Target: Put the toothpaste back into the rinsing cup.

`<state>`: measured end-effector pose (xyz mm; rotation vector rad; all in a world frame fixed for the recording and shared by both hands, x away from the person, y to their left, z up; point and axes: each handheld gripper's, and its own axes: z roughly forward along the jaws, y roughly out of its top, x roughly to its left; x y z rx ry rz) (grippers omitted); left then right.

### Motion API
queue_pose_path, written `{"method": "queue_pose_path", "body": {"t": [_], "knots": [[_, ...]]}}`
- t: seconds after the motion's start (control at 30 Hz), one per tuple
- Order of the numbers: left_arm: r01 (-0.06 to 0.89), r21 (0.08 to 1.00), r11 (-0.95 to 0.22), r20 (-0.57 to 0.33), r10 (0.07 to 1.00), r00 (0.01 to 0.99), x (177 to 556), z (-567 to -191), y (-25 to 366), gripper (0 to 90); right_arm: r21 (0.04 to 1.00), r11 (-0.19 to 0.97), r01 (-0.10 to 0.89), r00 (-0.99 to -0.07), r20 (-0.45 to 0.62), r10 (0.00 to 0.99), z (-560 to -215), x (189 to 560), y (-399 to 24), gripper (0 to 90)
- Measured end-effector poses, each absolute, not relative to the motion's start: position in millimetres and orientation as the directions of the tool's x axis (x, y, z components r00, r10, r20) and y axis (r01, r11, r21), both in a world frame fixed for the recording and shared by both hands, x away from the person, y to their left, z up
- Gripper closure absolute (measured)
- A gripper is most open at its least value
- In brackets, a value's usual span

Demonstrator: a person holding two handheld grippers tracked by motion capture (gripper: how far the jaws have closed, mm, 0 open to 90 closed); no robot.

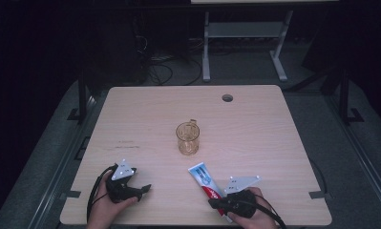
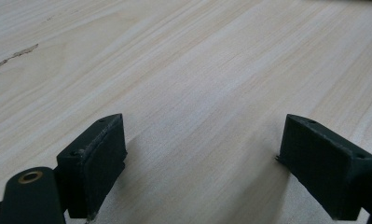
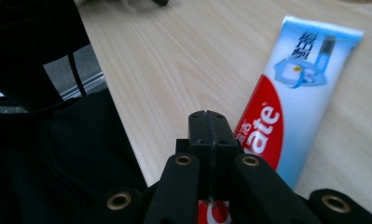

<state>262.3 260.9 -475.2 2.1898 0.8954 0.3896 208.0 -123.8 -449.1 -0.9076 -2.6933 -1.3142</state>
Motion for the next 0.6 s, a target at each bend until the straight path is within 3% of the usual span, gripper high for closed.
{"method": "queue_pose_path", "body": {"t": [0.6], "knots": [[0.479,0.724,-0.497,0.006,0.699,0.715,262.0,-475.2,260.8,13.1,0.707,0.495,0.505,-0.823,0.223,0.522,-452.5,209.5,-132.2,90.0]]}}
